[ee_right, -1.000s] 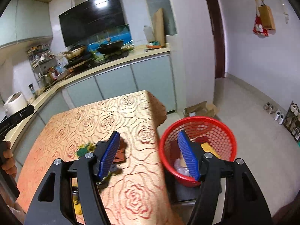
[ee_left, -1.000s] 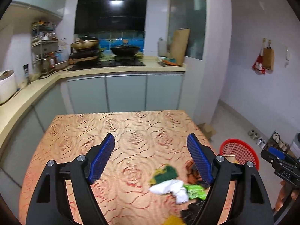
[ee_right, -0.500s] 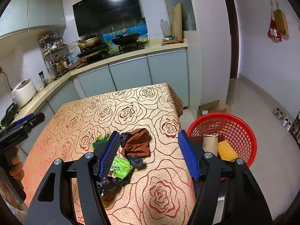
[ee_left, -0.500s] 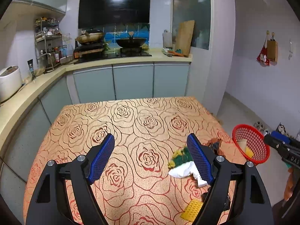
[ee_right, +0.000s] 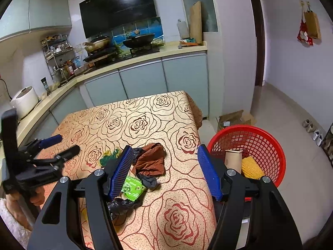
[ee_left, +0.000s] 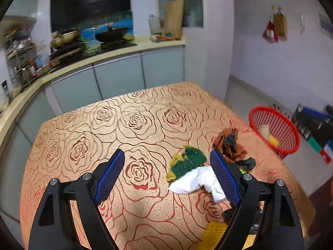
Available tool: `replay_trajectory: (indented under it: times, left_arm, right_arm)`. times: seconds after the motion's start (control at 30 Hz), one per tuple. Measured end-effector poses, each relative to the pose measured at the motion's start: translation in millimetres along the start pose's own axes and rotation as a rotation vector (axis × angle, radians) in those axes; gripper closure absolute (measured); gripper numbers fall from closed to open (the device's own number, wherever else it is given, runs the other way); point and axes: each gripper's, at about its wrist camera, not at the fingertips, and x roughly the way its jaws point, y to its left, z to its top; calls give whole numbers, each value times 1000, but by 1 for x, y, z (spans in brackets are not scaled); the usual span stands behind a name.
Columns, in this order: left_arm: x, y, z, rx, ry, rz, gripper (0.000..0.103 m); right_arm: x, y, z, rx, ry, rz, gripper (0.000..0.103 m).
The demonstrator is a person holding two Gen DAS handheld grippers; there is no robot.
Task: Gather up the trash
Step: 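Grasp the green-yellow sponge with the left tool and lift it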
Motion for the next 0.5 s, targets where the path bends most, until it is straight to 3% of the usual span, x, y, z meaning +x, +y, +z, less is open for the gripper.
replay_trajectory:
  times: [0.5]
  left_arm:
    - [65,-9,-6,79,100,-42,22]
  right_arm:
    - [17,-9,4,12,16,-12,41]
